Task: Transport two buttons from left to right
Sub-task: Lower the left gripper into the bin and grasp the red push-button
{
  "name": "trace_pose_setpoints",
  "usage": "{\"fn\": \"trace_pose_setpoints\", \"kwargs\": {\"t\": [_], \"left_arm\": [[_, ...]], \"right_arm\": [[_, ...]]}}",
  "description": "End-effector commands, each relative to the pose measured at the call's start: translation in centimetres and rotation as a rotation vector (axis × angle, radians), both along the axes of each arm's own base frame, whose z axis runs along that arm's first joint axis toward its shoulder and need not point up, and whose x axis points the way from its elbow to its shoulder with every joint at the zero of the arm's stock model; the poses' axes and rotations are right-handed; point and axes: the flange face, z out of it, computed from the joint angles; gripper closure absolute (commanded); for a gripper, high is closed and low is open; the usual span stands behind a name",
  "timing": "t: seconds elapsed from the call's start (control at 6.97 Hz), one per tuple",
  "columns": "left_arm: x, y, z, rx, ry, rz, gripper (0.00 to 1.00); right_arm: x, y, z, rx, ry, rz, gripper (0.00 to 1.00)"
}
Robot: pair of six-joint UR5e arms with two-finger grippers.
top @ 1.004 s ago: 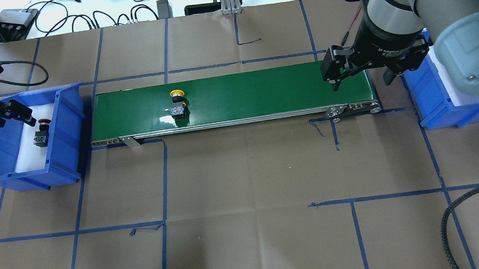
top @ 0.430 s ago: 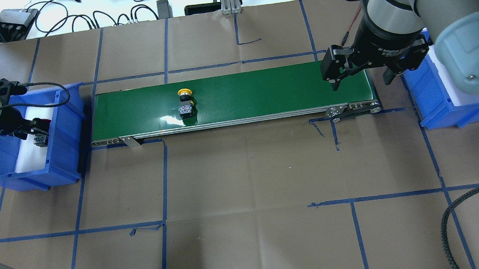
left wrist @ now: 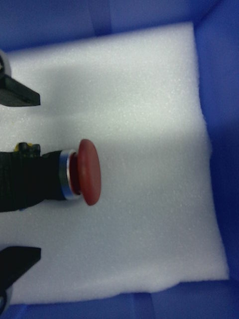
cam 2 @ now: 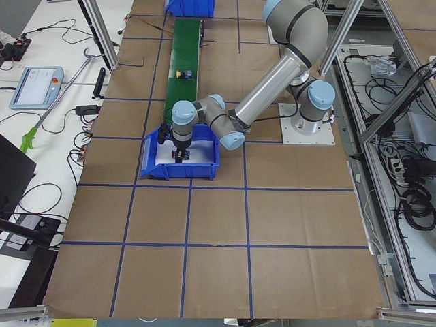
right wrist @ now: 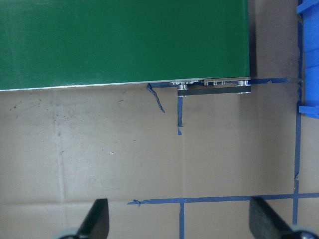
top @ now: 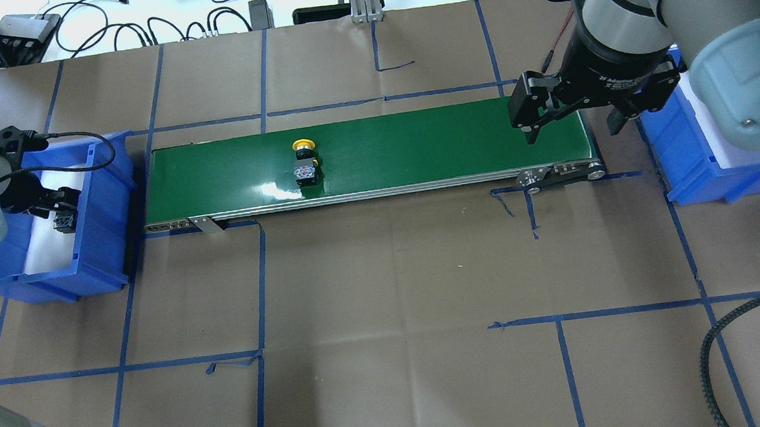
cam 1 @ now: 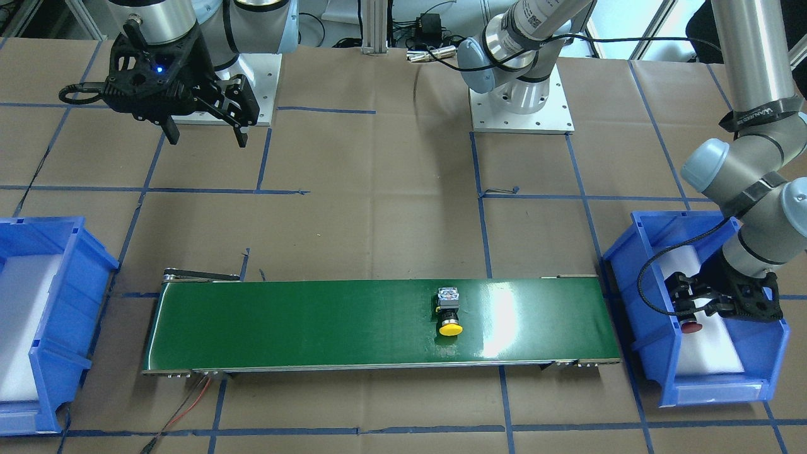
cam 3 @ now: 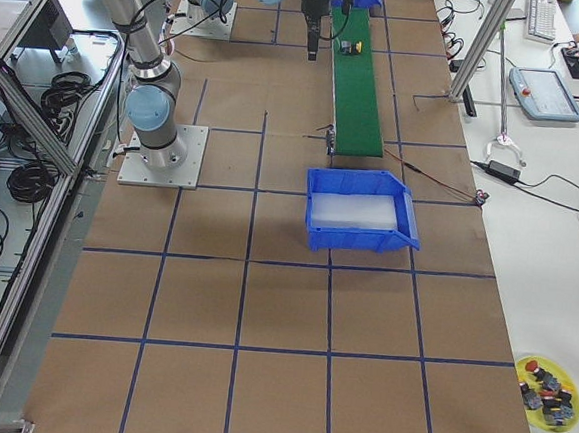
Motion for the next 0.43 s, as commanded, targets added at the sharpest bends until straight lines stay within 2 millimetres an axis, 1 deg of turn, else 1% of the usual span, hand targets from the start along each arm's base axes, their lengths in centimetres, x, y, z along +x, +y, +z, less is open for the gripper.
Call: {"fn": "trace_pose_setpoints", "kwargs": {"t": [0.0,0.29], "left_arm": [[0.03,-0.05,0.23,-0.005,-0.001,0.018,0.42],[0.04,-0.22,0.74,-0.013,-0.005,0.018,0.76]], "right_arm": [[0.0,0.03,-0.14,0.003,0.0,0.0,0.0],[0.02,0.0,0.01,0.0,-0.002,0.0,0.0]]}}
